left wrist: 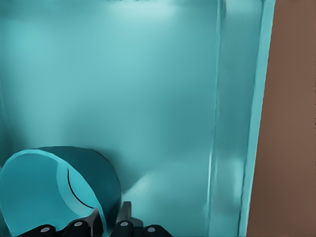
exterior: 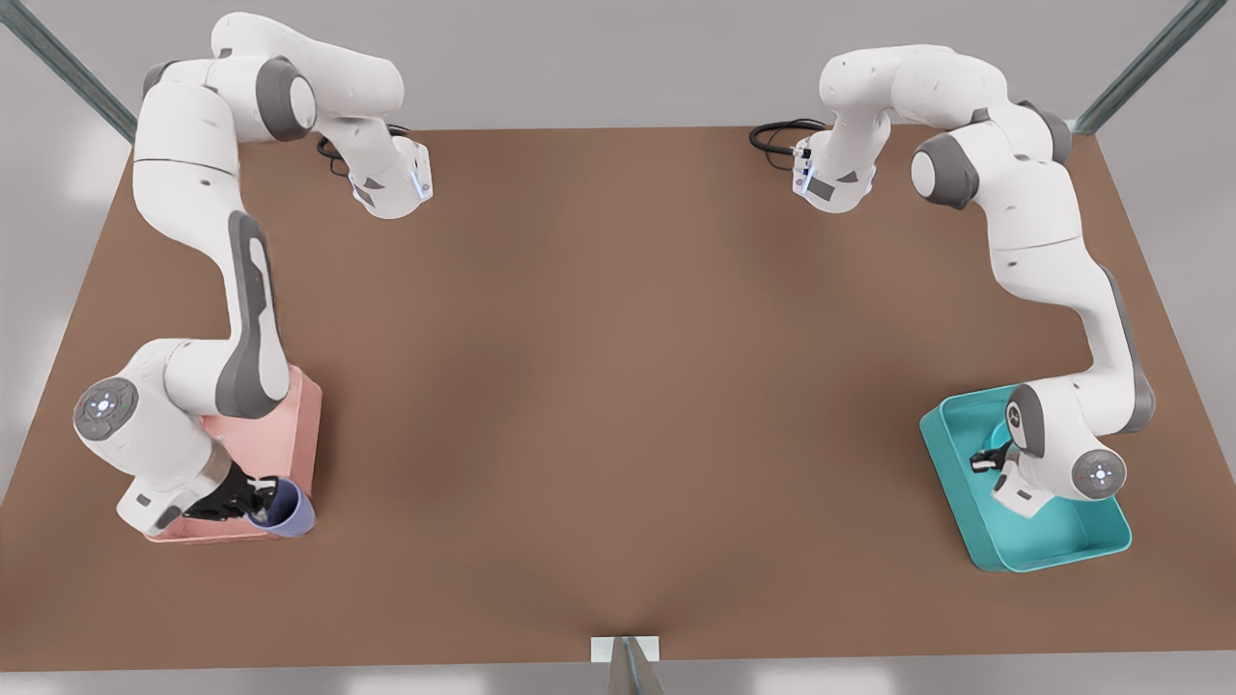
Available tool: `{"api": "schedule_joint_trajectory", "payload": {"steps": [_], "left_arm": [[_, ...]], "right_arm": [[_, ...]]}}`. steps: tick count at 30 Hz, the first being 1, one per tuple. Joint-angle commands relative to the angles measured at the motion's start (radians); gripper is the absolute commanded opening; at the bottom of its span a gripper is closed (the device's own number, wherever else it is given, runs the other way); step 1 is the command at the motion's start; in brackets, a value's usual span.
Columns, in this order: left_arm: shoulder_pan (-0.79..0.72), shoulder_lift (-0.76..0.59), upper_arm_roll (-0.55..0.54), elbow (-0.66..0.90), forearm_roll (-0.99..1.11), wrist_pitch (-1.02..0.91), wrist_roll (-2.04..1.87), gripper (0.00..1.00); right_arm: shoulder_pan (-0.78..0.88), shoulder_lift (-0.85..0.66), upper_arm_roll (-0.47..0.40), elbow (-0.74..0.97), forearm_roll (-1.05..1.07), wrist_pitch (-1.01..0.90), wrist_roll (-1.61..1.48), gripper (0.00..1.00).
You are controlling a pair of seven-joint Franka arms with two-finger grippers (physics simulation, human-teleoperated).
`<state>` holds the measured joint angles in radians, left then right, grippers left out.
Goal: Put the bowls and cups in different boxes
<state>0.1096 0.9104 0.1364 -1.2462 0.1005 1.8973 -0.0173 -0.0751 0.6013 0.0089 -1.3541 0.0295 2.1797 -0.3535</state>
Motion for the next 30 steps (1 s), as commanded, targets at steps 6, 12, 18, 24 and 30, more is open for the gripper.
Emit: {"api": "schedule_joint_trajectory", "payload": {"steps": [6, 12, 18, 24, 30], "left_arm": [[-0.070, -0.343, -0.031, -0.001, -0.044, -0.314, 0.079, 1.00], [-0.188, -0.605, -0.116, -0.031, -0.091, -0.534, 0.080, 1.00], [-0.189, -0.637, -0.181, -0.133, -0.097, -0.466, 0.080, 1.00], [-0.183, -0.636, -0.181, -0.133, -0.099, -0.480, 0.079, 1.00], [-0.185, -0.625, -0.181, -0.133, -0.099, -0.478, 0.079, 1.00]], "right_arm": [[-0.126, 0.029, 0.000, -0.010, 0.038, -0.015, -0.696, 0.21], [-0.147, 0.138, -0.001, -0.010, 0.064, 0.035, -0.708, 0.21], [-0.146, 0.178, -0.001, -0.010, 0.067, 0.064, -0.705, 0.21], [-0.147, 0.192, 0.000, -0.014, 0.064, 0.063, -0.706, 1.00], [-0.144, 0.187, 0.005, -0.019, 0.064, 0.052, -0.705, 1.00]]}}
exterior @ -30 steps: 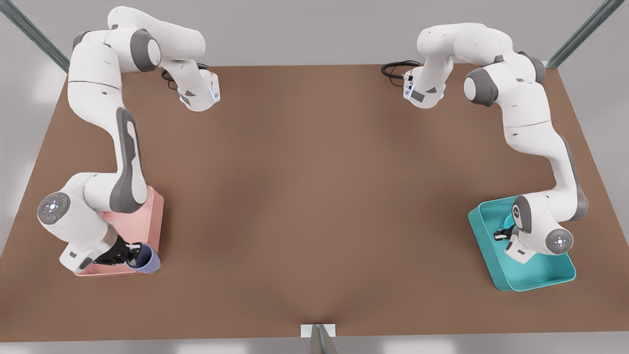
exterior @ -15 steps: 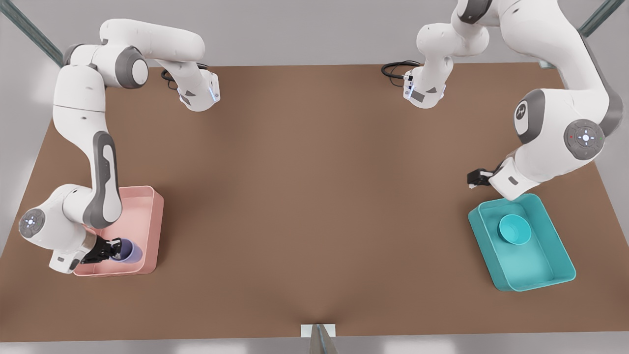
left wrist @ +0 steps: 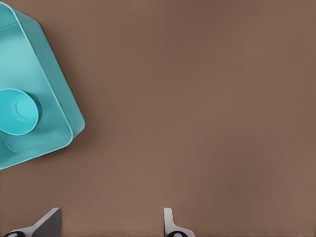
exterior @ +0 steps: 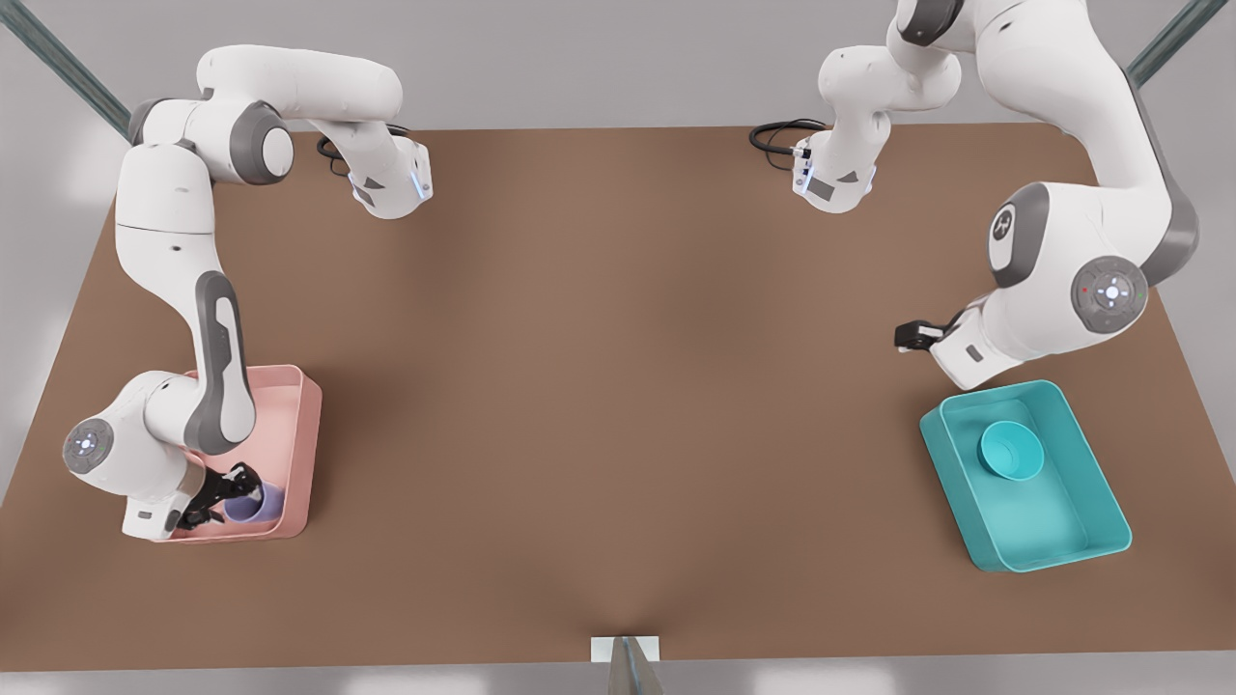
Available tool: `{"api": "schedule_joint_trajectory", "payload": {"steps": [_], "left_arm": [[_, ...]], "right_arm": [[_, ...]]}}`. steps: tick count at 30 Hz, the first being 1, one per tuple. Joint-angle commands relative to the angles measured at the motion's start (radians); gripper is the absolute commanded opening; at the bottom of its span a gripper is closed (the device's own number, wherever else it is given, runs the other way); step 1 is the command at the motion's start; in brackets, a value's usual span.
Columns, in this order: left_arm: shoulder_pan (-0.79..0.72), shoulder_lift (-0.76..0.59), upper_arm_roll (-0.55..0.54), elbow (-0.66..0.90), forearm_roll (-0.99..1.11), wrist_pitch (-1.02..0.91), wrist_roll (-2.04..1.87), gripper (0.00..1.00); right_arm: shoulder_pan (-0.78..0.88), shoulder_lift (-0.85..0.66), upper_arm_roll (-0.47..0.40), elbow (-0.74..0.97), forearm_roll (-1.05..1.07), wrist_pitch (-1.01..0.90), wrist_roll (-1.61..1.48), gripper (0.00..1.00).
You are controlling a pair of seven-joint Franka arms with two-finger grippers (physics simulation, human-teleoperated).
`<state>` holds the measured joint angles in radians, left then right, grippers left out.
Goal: Put the bowls and cups in different boxes
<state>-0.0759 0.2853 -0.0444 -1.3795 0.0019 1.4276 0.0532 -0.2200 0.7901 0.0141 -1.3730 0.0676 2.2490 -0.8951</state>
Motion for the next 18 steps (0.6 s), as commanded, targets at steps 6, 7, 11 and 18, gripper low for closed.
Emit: {"api": "schedule_joint_trajectory", "payload": {"steps": [6, 7, 11, 18], "left_arm": [[0.001, 0.005, 0.000, 0.000, 0.001, -0.007, 0.008, 1.00], [0.002, 0.005, 0.000, 0.000, 0.001, -0.007, 0.008, 1.00], [0.005, 0.005, 0.000, 0.000, 0.001, -0.009, 0.010, 1.00], [0.005, 0.005, 0.000, 0.000, 0.001, -0.010, 0.008, 1.00]], "right_arm": [[0.001, -0.066, 0.003, 0.003, 0.026, -0.132, -0.163, 1.00], [0.001, -0.098, 0.003, 0.003, 0.024, -0.167, -0.163, 1.00], [0.102, -0.155, 0.017, 0.055, 0.029, -0.304, 0.030, 0.98], [0.310, -0.603, 0.017, -0.126, -0.086, -0.761, 0.864, 1.00]]}}
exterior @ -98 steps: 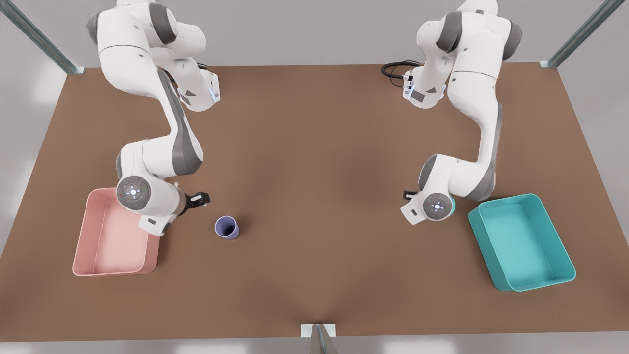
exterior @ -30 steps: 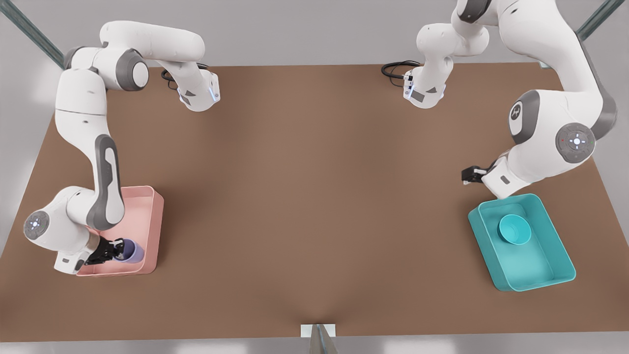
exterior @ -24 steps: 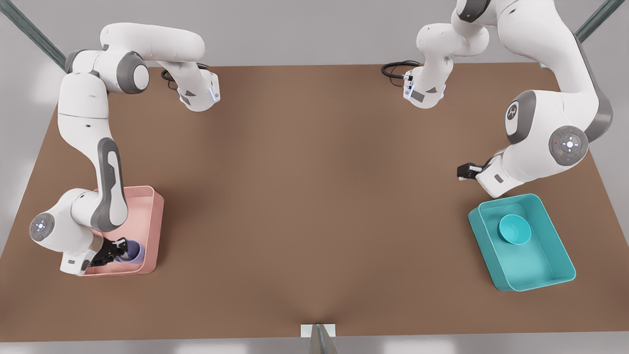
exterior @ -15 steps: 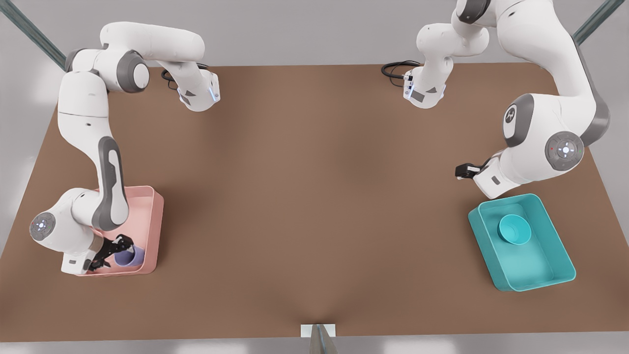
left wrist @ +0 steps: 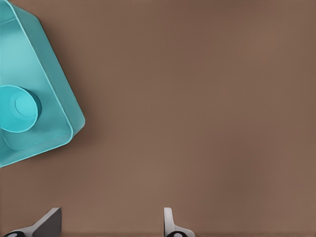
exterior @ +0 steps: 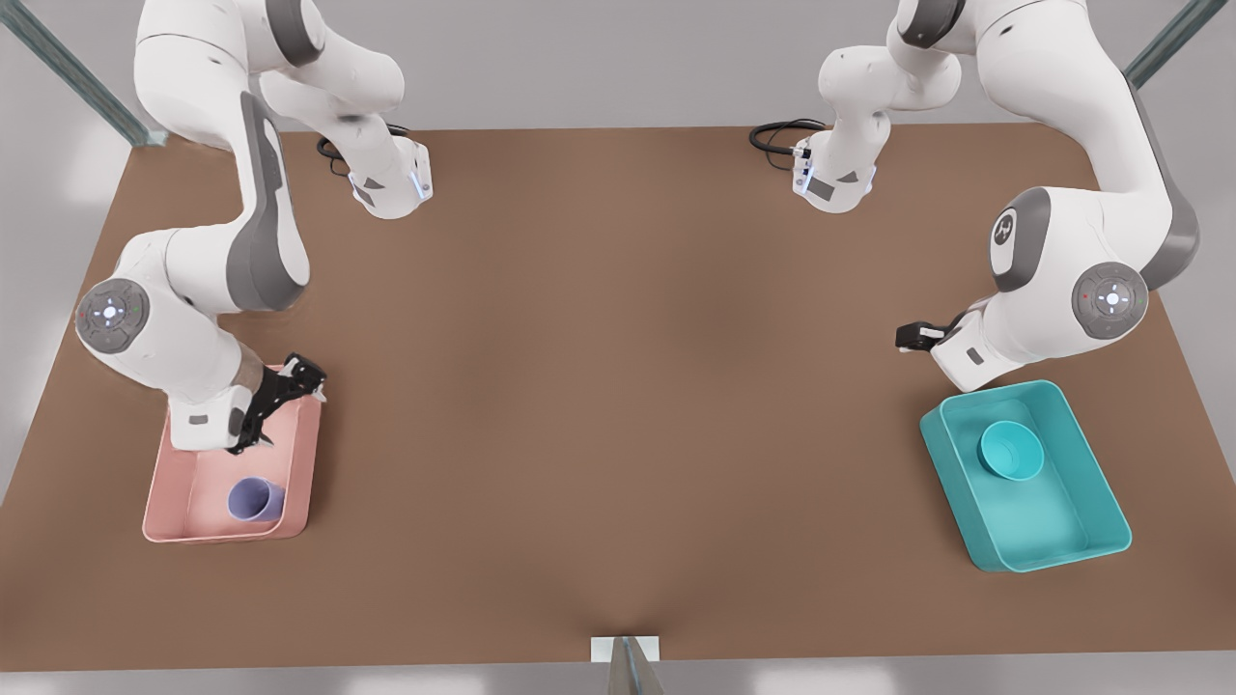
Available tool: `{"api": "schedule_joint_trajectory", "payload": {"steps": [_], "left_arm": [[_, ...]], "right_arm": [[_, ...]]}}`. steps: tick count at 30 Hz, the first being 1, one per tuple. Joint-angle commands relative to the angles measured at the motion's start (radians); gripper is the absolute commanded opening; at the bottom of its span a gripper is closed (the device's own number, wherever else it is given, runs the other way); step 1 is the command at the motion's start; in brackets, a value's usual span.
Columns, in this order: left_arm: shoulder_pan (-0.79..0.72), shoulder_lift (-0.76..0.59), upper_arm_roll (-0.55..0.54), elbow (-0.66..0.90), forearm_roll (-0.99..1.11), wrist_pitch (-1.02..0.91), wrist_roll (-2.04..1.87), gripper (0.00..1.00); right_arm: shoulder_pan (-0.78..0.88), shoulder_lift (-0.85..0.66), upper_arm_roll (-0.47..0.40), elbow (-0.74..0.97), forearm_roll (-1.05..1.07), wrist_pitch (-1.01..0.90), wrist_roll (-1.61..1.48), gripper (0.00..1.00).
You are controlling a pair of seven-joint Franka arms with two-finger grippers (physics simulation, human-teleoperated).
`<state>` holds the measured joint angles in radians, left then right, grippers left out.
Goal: Put the bowls and cups in different boxes
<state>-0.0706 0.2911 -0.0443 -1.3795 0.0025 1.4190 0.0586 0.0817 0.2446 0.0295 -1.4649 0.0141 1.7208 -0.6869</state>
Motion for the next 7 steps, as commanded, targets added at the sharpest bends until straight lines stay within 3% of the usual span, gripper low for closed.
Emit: {"api": "schedule_joint_trajectory", "payload": {"steps": [1, 7], "left_arm": [[0.000, -0.001, 0.000, 0.000, 0.001, -0.002, 0.004, 1.00], [0.000, -0.003, 0.000, 0.000, 0.001, -0.009, 0.004, 1.00]], "right_arm": [[0.004, -0.125, -0.002, -0.095, -0.034, -0.233, 0.661, 1.00], [-0.017, -0.142, -0.022, -0.018, -0.051, -0.294, 0.664, 1.00]]}}
